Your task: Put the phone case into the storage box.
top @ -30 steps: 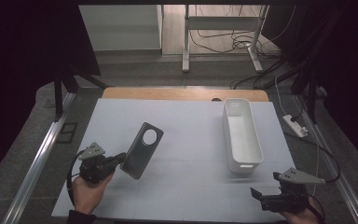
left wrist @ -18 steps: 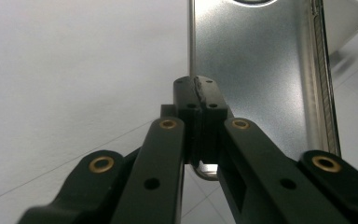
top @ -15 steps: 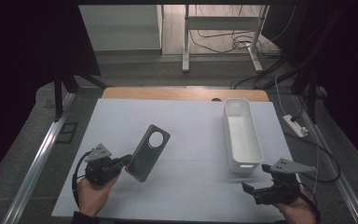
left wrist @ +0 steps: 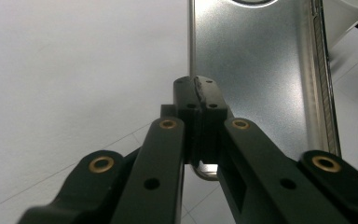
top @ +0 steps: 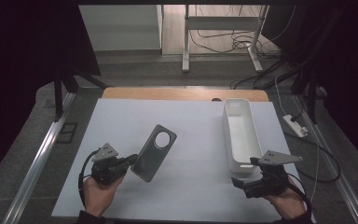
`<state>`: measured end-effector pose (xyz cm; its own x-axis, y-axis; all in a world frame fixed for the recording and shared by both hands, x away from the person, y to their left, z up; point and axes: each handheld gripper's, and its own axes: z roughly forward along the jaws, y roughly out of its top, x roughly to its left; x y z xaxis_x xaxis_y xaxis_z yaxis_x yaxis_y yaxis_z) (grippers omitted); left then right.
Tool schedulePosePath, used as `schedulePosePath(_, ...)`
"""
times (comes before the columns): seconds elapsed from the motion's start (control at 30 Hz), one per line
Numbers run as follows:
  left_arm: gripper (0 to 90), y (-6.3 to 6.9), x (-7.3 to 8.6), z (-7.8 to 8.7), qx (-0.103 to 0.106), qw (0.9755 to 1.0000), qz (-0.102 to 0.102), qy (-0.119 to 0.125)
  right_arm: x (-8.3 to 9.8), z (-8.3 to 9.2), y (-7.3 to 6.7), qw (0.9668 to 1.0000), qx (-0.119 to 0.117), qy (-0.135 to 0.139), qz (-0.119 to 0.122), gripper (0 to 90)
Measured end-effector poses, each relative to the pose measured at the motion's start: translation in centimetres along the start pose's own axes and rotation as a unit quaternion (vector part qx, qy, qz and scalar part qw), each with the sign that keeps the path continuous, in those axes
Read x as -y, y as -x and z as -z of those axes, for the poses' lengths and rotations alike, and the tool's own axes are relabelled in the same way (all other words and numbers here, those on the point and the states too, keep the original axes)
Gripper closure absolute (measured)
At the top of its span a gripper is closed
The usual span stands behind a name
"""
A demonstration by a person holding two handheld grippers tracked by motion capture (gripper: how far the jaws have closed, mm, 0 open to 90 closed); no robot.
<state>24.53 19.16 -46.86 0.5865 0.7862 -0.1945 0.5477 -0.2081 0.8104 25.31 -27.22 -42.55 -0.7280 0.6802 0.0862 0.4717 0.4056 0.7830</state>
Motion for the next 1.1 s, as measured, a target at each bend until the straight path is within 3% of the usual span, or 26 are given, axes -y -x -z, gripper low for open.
schedulePosePath(0.3, 88.9, 0.5, -0.5, -0.8, 0.007, 0.9999, -0.007, -0.003, -1.1, -1.2, -0.2, 0.9999, -0.013, 0.004, -0.004, 0.0)
schedulePosePath(0.4, 88.9, 0.8, -0.7, -1.0, 0.009, 0.9999, -0.011, -0.001, -1.6, -1.9, -0.4, 0.9989, -0.039, 0.013, -0.023, 0.0)
schedulePosePath(0.6, 88.9, 1.1, -0.7, -1.4, 0.014, 0.9998, -0.012, -0.003, -1.9, -3.3, -0.7, 0.9993, -0.037, 0.001, -0.012, 0.0)
schedulePosePath(1.1, 88.9, 2.2, -0.9, -2.2, 0.020, 0.9994, -0.026, -0.003, -3.1, -5.5, -1.6, 0.9982, -0.059, 0.000, -0.015, 0.0)
